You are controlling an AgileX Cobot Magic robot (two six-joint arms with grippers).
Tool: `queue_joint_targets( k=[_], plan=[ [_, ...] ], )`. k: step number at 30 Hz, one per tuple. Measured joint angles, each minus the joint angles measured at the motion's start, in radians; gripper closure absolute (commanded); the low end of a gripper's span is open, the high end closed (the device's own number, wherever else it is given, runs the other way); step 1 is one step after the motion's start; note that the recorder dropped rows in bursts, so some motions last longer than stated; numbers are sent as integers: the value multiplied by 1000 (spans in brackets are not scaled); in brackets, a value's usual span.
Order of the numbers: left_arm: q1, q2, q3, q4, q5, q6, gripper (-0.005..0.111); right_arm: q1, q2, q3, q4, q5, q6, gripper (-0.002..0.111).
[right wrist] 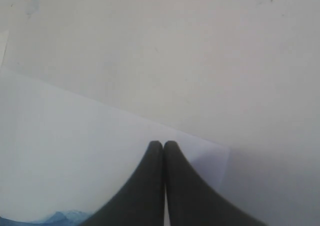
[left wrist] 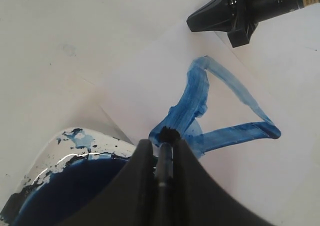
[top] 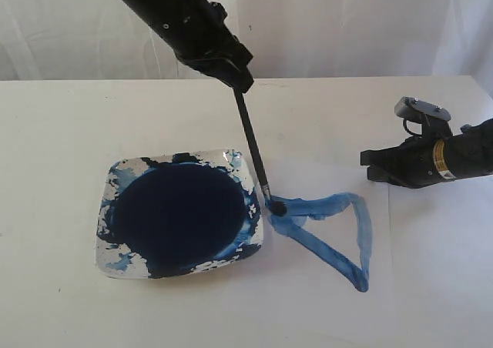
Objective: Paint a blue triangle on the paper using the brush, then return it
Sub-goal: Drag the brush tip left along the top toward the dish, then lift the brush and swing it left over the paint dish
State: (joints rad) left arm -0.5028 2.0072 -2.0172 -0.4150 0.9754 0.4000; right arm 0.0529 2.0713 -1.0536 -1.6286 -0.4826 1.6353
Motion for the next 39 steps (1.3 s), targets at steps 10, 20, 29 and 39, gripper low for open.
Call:
queue_joint_targets(
  k=[10,20,29,39],
  plan=[
    [0,-29,-1,36,51,0,107,0,0,0,2,0,0,108],
    [0,-60,10,48,96,63,107,0,0,0,6,0,0,108],
    [4,-60,10,-167,43,234,107,0,-2,0,15,-5,0,108],
    [4,-123,-53,-183,42,252,107,0,-131,4,-54,-11,22,108]
  ],
)
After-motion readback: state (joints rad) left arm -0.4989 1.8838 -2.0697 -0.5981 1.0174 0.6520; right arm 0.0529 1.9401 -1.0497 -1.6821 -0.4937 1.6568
